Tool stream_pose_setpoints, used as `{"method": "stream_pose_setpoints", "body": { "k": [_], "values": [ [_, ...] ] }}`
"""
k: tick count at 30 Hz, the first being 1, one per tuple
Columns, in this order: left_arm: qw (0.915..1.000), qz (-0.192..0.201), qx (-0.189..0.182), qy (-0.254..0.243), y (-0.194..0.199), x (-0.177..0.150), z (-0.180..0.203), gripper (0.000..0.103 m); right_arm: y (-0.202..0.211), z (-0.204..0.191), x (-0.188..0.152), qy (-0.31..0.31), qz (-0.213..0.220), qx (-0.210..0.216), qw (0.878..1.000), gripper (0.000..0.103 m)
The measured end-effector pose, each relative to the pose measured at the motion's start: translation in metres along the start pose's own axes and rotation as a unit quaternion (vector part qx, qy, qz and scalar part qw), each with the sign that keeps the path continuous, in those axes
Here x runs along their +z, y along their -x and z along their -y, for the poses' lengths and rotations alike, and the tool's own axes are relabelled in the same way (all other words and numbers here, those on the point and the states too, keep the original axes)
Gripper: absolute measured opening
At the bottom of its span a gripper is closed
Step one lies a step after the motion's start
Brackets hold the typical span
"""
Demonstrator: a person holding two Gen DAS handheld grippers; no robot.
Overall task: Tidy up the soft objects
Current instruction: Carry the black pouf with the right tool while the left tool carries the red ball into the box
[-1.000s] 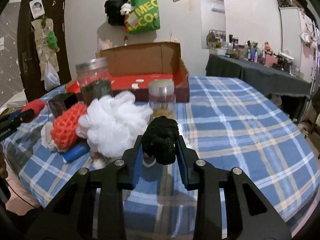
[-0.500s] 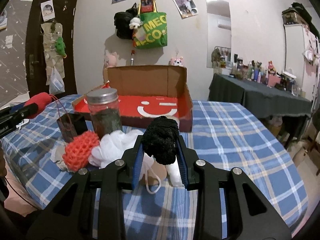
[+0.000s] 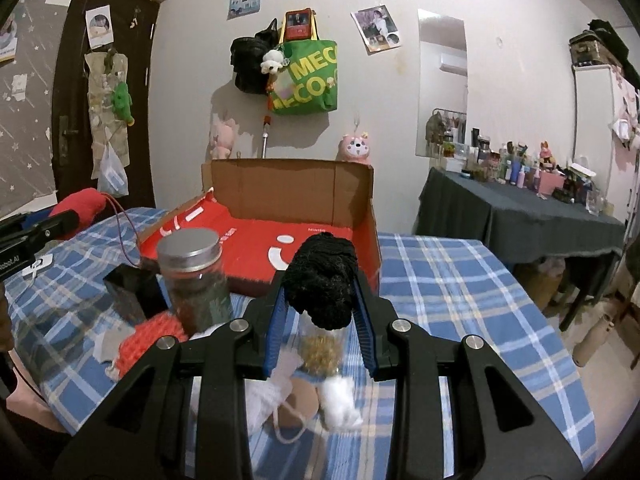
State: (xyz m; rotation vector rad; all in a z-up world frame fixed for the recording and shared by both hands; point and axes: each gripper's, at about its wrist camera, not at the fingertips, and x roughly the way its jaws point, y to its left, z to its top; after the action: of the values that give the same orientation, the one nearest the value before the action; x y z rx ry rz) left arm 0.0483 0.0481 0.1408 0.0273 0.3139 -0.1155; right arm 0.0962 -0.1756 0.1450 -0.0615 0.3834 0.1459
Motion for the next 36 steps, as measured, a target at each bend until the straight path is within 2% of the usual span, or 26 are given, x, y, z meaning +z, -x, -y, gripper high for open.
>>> {"method": "stream_pose_setpoints", "body": {
  "k": [7, 13, 17, 24, 30, 36],
  "values": [
    [0.9999, 0.006, -0.003, -0.008, -0.017, 0.016, 0.000, 0.040, -0.020, 0.004, 0.018, 0.011, 0.004, 0.006, 1.000, 0.030],
    [0.9994, -0.023, -0.023, -0.009, -0.046, 0.024, -0.006, 0.040, -0.048, 0.004, 0.032, 0.027, -0.014, 0.025, 0.999, 0.030],
    [0.9985, -0.043, -0.033, -0.009, -0.068, 0.028, -0.009, 0.040, -0.076, 0.006, 0.041, 0.036, -0.042, 0.041, 0.998, 0.030],
    [0.9951, -0.084, -0.041, -0.031, -0.116, 0.039, -0.013, 0.040, -0.140, 0.005, 0.051, 0.062, -0.133, 0.068, 0.987, 0.030],
    [0.9885, -0.132, -0.053, -0.051, -0.161, 0.046, -0.014, 0.040, -0.192, -0.003, 0.052, 0.103, -0.217, 0.066, 0.968, 0.030],
    [0.9803, -0.178, -0.054, -0.068, -0.202, 0.046, -0.015, 0.040, -0.237, 0.002, 0.047, 0.106, -0.295, 0.073, 0.947, 0.030]
  ]
}}
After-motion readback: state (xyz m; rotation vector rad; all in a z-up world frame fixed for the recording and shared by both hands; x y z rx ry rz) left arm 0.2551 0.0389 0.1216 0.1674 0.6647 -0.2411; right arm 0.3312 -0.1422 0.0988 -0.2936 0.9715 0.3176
